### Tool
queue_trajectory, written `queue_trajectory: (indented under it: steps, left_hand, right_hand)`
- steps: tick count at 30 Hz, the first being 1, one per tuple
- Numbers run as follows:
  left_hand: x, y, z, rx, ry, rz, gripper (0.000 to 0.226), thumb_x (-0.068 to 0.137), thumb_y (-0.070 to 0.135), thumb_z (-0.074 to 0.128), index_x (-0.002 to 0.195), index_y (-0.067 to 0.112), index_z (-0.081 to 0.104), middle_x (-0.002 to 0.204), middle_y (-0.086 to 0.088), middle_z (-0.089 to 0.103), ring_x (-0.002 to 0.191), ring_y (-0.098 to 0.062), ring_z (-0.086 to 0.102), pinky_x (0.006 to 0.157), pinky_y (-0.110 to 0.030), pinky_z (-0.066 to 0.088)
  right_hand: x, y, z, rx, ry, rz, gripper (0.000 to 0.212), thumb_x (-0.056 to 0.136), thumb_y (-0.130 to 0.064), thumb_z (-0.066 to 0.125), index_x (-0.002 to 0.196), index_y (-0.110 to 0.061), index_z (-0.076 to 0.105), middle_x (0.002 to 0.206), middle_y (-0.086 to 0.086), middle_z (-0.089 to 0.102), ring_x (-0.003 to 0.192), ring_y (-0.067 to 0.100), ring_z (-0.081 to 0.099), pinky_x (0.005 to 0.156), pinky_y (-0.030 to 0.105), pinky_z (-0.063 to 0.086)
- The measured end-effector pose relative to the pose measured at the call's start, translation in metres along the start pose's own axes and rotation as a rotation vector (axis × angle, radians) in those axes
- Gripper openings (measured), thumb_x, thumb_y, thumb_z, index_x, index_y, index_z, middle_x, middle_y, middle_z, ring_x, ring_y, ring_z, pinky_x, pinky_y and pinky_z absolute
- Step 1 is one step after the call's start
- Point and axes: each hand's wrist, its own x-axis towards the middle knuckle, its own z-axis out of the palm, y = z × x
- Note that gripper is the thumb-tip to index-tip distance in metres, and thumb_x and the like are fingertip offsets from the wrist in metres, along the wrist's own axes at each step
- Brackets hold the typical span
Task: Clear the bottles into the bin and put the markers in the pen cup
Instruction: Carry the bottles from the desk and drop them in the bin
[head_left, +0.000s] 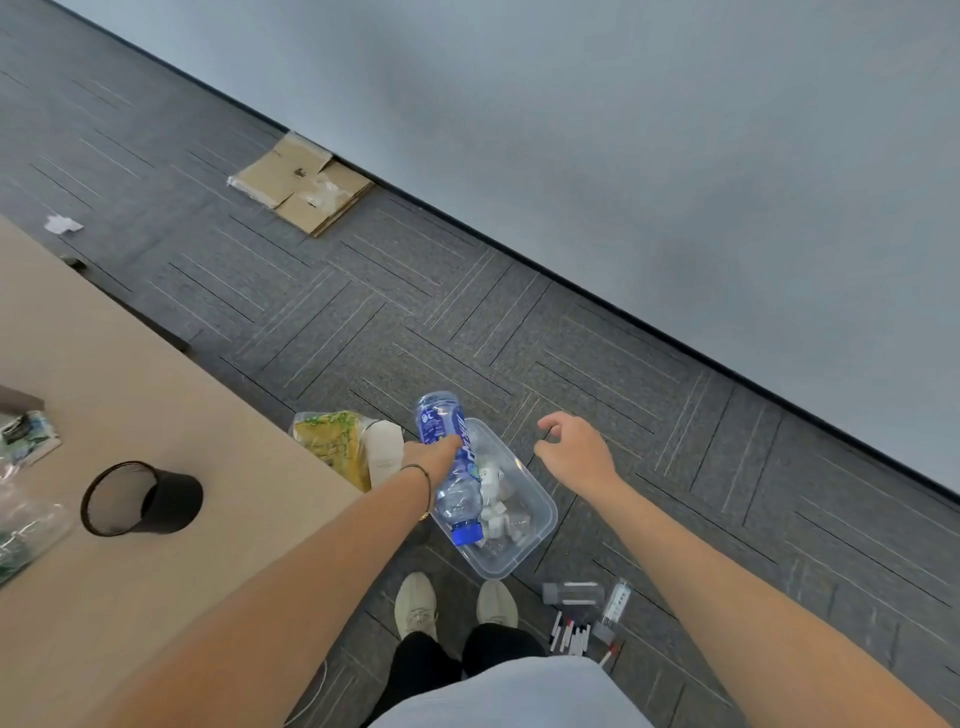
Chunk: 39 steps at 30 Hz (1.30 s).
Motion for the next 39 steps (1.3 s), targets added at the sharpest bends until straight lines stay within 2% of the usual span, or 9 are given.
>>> queue_trajectory:
  steps: [3,5,8,11,14,16,21,30,39]
  left_hand:
    - [0.001,0.005,0.011,0.086,-0.004,-0.007,0.053,0.096,0.027,0.062,0.138,-0.001,0.048,0.131,-0.019,0.06,0.101,-0.031,0.059,0.082,-0.039,0.049]
    - [0.001,0.009,0.014,0.153,-0.001,-0.007,0.053,0.096,0.024,0.058,0.141,0.0,0.046,0.129,-0.017,0.057,0.111,-0.033,0.058,0.091,-0.041,0.052]
    - [0.0,0.015,0.02,0.246,0.027,0.033,0.045,0.092,0.023,0.056,0.132,0.002,0.054,0.109,-0.013,0.059,0.103,-0.031,0.061,0.099,-0.045,0.052]
    - [-0.005,0.014,0.024,0.318,0.063,0.098,0.035,0.09,0.024,0.057,0.117,0.001,0.06,0.086,-0.011,0.059,0.078,-0.026,0.058,0.088,-0.042,0.051]
    - [-0.018,0.011,0.018,0.422,0.118,0.17,0.051,0.092,0.03,0.058,0.137,0.008,0.053,0.11,-0.019,0.067,0.096,-0.032,0.066,0.087,-0.04,0.053]
    - [-0.031,0.008,0.007,0.517,0.152,0.202,0.055,0.094,0.03,0.055,0.146,0.015,0.043,0.114,-0.012,0.065,0.091,-0.025,0.065,0.075,-0.034,0.05]
    - [-0.05,0.002,-0.026,0.722,0.309,0.327,0.05,0.095,0.034,0.055,0.143,0.023,0.045,0.119,-0.01,0.066,0.099,-0.026,0.067,0.083,-0.037,0.056]
    - [-0.09,-0.057,-0.108,0.95,0.54,0.468,0.043,0.092,0.029,0.052,0.135,0.025,0.049,0.121,-0.006,0.059,0.108,-0.027,0.057,0.093,-0.04,0.049]
    - [-0.122,-0.172,-0.229,0.902,0.635,0.371,0.049,0.094,0.03,0.049,0.142,0.026,0.046,0.131,-0.003,0.056,0.116,-0.025,0.055,0.096,-0.038,0.043]
  right_hand:
    - [0.003,0.011,-0.011,0.01,-0.003,-0.019,0.035,0.09,-0.026,0.062,0.126,-0.026,0.063,0.126,0.002,0.06,0.103,0.019,0.06,0.078,0.032,0.042]
    - [0.005,0.016,-0.016,0.017,-0.003,-0.028,0.034,0.092,-0.024,0.062,0.126,-0.025,0.063,0.126,0.003,0.06,0.106,0.02,0.061,0.079,0.032,0.042]
    - [0.006,0.021,-0.021,0.033,-0.016,-0.045,0.033,0.092,-0.023,0.062,0.126,-0.024,0.063,0.124,0.003,0.062,0.101,0.017,0.061,0.078,0.031,0.043]
    - [0.007,0.022,-0.022,0.038,-0.047,-0.075,0.031,0.093,-0.022,0.061,0.124,-0.024,0.063,0.119,0.001,0.063,0.096,0.015,0.061,0.076,0.031,0.043]
    - [0.005,0.017,-0.024,0.022,-0.097,-0.124,0.031,0.093,-0.021,0.06,0.124,-0.023,0.063,0.119,0.001,0.064,0.096,0.015,0.061,0.075,0.03,0.043]
    - [0.001,0.007,-0.025,0.011,-0.12,-0.163,0.032,0.093,-0.022,0.06,0.125,-0.023,0.062,0.12,0.0,0.065,0.099,0.017,0.062,0.077,0.032,0.044]
    - [-0.014,-0.031,-0.018,-0.093,-0.127,-0.336,0.034,0.093,-0.018,0.058,0.127,-0.019,0.063,0.112,0.004,0.066,0.099,0.022,0.064,0.084,0.039,0.054]
    - [-0.06,-0.109,0.041,-0.306,-0.185,-0.646,0.036,0.091,-0.021,0.062,0.126,-0.021,0.063,0.118,0.003,0.066,0.11,0.024,0.061,0.095,0.043,0.051]
    - [-0.151,-0.19,0.141,-0.422,-0.244,-0.848,0.039,0.091,-0.022,0.061,0.13,-0.023,0.062,0.126,0.0,0.065,0.114,0.023,0.06,0.095,0.039,0.048]
